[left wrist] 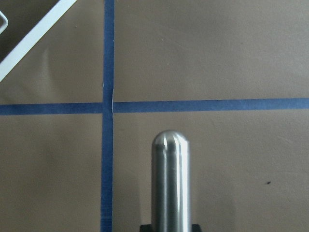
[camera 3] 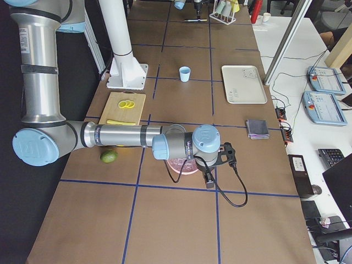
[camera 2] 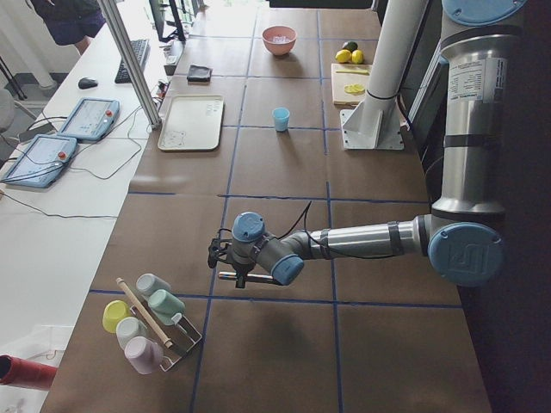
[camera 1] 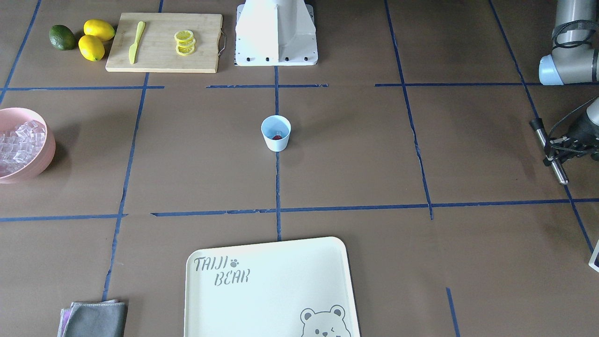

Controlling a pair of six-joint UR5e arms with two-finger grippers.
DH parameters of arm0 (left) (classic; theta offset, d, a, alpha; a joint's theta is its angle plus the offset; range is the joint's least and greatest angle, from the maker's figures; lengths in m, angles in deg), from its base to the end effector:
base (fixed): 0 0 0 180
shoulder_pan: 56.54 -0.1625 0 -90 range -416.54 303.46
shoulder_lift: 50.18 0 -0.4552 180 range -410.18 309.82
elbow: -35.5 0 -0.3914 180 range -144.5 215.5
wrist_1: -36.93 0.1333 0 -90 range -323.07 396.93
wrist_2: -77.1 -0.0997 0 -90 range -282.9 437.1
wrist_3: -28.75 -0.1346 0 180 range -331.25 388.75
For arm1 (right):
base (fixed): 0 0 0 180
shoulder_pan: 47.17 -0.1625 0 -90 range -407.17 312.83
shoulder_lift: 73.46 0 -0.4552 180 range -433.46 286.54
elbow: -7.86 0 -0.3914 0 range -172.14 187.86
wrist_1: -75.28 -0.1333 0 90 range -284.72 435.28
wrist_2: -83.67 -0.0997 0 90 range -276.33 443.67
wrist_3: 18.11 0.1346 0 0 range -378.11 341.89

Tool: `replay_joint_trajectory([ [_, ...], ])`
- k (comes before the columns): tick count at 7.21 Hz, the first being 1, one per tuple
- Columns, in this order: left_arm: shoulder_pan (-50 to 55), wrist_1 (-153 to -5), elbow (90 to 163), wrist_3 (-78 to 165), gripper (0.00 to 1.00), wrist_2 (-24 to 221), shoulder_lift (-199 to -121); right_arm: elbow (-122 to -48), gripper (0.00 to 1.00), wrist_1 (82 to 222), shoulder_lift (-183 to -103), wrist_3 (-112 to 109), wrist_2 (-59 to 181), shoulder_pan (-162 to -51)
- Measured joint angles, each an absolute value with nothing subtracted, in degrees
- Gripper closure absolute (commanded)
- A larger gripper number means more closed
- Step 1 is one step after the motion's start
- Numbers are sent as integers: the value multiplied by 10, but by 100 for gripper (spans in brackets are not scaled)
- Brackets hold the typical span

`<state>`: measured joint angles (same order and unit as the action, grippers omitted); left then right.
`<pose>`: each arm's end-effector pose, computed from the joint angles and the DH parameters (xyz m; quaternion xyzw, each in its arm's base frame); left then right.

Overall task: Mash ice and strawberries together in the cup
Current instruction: 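Lay the pestle on the table and open the left gripper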

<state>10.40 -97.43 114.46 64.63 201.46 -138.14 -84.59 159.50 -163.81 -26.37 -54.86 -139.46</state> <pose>0.1462 -0.4898 0.7492 0.0843 0.3743 -0.0236 0.9231 0.0524 -0.4976 0.6780 0.1001 -0.4025 -0.0756 0.9068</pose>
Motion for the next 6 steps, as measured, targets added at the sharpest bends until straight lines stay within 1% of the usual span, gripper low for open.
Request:
replay_joint_trajectory([
  [6, 98, -978, 1149, 624, 0, 2007, -1376, -846, 1, 1594, -1638, -264, -548, -1395],
])
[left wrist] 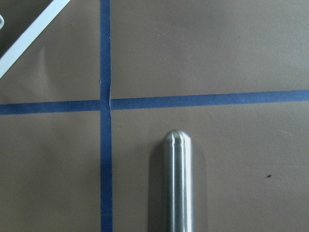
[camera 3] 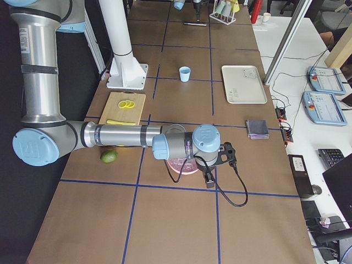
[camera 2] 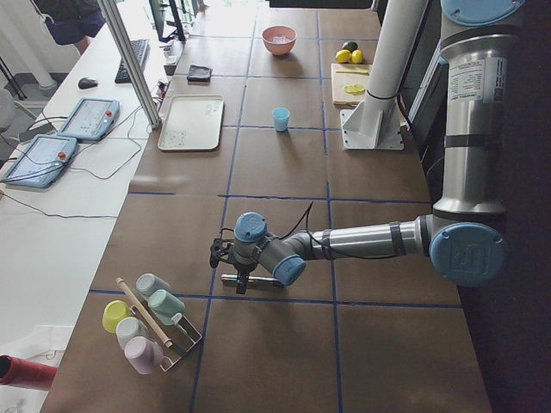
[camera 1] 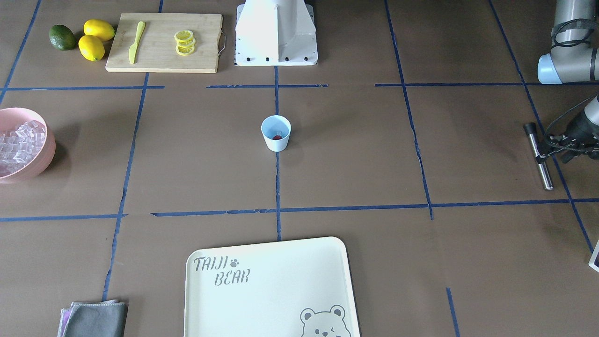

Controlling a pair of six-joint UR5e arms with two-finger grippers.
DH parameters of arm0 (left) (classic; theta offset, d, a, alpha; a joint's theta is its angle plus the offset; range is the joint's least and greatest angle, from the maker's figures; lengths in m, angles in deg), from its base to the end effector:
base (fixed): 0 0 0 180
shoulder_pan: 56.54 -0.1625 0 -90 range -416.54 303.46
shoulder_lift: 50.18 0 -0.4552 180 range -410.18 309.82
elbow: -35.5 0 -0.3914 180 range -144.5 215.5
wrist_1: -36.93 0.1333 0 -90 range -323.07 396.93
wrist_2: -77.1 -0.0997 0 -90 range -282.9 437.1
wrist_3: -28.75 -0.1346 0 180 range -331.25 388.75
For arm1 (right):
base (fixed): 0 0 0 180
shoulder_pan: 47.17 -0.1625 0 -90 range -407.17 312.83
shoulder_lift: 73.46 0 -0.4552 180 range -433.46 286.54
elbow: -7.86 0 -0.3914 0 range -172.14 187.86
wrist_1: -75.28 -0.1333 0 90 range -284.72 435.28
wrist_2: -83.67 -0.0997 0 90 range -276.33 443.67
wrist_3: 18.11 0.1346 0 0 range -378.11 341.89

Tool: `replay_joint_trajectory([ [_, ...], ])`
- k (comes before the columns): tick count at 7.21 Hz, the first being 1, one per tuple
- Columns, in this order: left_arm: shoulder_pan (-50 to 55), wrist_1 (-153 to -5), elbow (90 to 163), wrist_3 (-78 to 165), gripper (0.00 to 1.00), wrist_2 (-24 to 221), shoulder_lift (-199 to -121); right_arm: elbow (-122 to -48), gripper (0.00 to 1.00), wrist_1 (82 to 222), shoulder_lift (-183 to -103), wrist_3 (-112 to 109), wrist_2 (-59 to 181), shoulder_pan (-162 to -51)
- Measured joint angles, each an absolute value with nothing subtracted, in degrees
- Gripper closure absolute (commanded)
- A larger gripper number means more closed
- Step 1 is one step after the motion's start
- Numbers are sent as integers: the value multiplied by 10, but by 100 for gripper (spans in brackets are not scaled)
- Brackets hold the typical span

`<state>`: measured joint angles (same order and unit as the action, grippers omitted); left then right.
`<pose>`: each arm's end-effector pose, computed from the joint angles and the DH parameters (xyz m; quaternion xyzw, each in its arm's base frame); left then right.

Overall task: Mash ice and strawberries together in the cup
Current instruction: 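Lay the pestle on the table and open the left gripper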

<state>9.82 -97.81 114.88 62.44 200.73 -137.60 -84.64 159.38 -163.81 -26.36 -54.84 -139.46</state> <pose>0.1483 -0.4854 0.7500 0.0947 0.3691 -0.0024 0.9246 0.0524 -0.4979 0.6773 0.1014 -0.4022 -0.0761 0.9067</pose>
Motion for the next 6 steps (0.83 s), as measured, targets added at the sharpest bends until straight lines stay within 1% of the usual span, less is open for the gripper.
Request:
replay_joint_trajectory([
  [2, 106, -949, 1159, 570, 0, 2051, -1377, -846, 1, 1593, -1638, -264, -548, -1395],
  [3, 125, -903, 1176, 517, 0, 2072, -1378, -846, 1, 1593, -1638, -264, -548, -1395],
  [4, 157, -829, 1203, 444, 0, 2081, -1379, -845, 1, 1593, -1639, -264, -548, -1395],
  [6, 242, -623, 1272, 273, 0, 2084, -1391, -845, 1, 1593, -1639, -264, -548, -1395],
])
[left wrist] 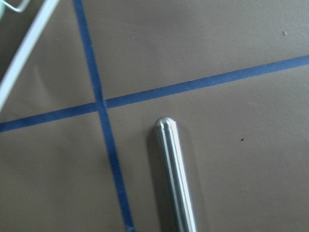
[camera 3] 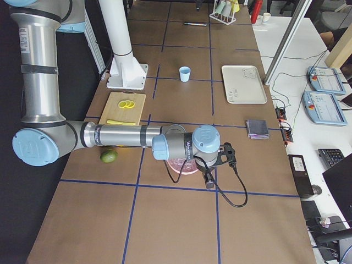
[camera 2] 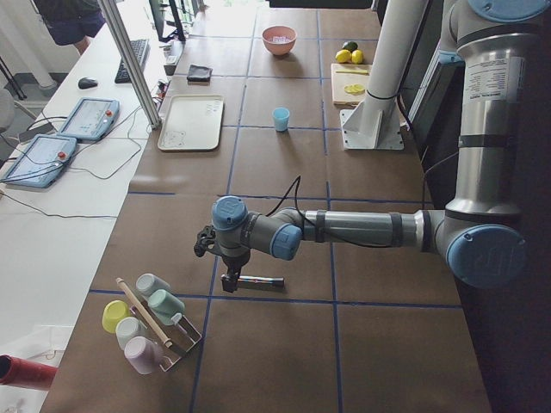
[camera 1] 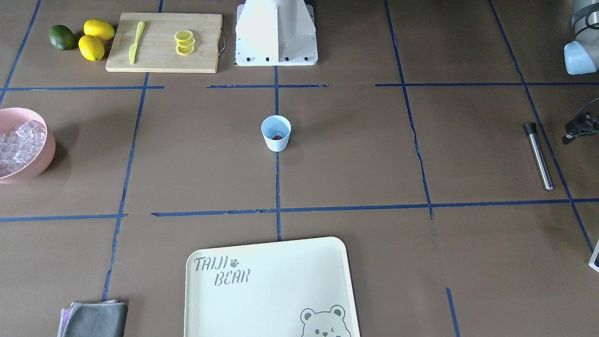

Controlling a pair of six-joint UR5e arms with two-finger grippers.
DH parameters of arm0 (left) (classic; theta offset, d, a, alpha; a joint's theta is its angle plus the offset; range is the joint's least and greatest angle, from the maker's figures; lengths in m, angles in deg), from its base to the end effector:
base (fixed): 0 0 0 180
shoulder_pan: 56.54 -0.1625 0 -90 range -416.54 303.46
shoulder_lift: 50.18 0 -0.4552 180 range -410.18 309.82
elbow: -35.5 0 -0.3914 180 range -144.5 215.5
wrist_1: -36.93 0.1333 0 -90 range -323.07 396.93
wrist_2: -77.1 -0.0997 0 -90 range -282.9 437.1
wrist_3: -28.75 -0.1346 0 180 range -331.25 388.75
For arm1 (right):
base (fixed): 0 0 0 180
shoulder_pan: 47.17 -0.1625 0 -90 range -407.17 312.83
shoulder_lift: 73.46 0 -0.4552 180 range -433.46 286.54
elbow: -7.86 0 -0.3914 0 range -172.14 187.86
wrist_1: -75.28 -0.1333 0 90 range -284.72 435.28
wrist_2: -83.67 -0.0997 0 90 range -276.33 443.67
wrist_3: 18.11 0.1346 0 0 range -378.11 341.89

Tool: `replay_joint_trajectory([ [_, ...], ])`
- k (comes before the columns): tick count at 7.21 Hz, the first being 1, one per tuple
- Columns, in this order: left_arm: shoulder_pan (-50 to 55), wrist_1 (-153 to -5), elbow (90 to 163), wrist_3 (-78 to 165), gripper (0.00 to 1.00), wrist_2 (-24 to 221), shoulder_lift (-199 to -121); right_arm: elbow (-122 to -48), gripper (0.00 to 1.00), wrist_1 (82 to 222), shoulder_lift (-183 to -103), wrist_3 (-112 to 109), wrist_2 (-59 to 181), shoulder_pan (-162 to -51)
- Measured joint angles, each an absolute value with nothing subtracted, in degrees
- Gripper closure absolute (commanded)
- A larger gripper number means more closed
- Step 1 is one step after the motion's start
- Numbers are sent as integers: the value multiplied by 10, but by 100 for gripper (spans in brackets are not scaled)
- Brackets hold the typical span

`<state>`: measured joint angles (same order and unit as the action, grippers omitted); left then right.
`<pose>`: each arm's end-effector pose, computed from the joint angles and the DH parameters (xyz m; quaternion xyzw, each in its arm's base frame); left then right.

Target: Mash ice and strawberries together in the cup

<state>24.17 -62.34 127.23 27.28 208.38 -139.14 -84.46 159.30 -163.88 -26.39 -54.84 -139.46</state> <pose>0.0366 -0.4994 0.6953 0.0571 0.3559 0.1179 0.9253 0.0524 -0.4971 0.6794 0.1001 -0.4023 -0.0757 0.9069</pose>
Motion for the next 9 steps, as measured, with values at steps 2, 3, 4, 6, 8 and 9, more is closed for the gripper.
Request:
replay_joint_trajectory([
  [2, 310, -517, 1293, 189, 0, 2088, -1400, -841, 1, 1593, -1638, -264, -548, -1395],
  [3, 335, -504, 1290, 180, 0, 2100, -1397, -840, 1, 1593, -1639, -264, -548, -1395],
  [4, 354, -499, 1285, 177, 0, 2118, -1393, -838, 1, 1593, -1640, -264, -548, -1395],
  [6, 366, -497, 1281, 176, 0, 2133, -1383, -832, 1, 1593, -1643, -264, -550, -1395],
  [8, 367, -497, 1280, 177, 0, 2135, -1381, -826, 1, 1594, -1645, -263, -551, -1395],
  [9, 367, -497, 1279, 177, 0, 2136, -1381, -822, 1, 1594, -1646, -263, -552, -1395],
])
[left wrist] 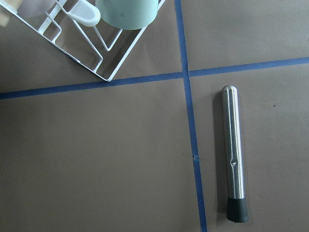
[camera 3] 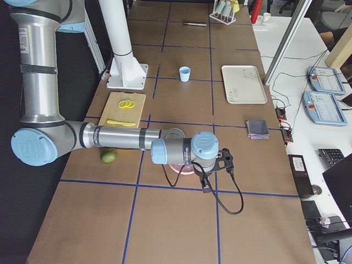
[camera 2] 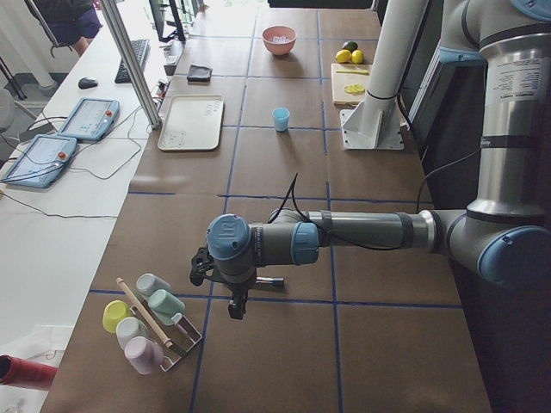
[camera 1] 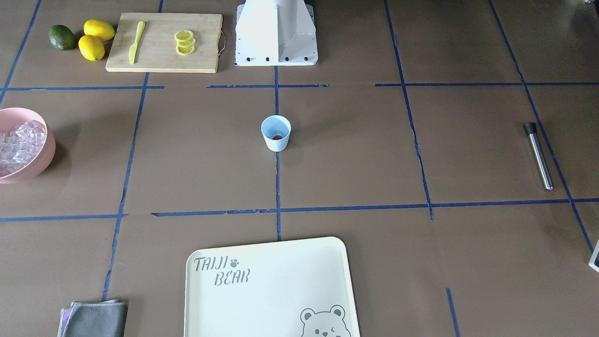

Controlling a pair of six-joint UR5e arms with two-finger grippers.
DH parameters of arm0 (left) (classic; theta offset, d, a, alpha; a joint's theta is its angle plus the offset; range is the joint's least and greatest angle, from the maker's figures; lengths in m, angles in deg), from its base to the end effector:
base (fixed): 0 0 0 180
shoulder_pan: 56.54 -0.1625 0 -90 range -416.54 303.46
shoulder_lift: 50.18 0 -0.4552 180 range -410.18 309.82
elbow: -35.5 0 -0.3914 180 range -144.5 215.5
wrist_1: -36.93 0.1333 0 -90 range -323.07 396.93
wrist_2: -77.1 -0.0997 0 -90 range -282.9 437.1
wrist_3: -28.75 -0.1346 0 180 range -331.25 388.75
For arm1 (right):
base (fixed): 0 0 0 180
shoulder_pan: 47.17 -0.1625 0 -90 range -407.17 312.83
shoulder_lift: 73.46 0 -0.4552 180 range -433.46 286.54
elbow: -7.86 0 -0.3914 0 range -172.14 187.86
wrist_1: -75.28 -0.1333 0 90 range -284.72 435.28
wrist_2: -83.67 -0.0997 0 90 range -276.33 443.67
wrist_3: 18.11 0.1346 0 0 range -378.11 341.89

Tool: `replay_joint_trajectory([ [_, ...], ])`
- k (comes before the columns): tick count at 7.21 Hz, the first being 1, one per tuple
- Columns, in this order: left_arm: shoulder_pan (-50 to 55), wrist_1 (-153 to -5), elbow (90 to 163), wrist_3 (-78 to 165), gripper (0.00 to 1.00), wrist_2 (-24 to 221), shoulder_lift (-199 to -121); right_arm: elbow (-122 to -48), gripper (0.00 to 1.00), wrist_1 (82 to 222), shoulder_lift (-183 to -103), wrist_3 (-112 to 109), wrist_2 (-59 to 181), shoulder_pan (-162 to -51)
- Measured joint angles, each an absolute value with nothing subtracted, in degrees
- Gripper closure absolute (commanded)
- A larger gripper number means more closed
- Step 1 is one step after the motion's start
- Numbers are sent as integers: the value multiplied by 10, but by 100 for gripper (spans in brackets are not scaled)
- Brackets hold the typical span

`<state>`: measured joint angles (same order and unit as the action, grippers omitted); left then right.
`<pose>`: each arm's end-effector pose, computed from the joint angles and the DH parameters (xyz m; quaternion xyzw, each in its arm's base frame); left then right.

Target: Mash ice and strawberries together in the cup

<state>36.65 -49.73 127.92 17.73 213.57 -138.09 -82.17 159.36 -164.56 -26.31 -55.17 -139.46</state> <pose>-0.0618 -0.4668 0.7130 0.0248 0.3943 0.0524 0.9171 0.0515 -0.4878 0.7048 0.0761 -0.4078 -0.0644 0.9076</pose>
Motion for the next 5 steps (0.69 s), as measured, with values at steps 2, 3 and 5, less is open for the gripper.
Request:
replay_joint_trajectory([
  [2, 366, -497, 1279, 178, 0, 2136, -1381, -818, 1, 1593, -1646, -263, -551, -1395],
  [3, 366, -497, 1279, 178, 0, 2136, -1381, -819, 1, 1592, -1645, -260, -551, -1395],
  [5, 366, -498, 1279, 178, 0, 2136, -1381, -822, 1, 1592, -1645, -248, -551, -1395],
])
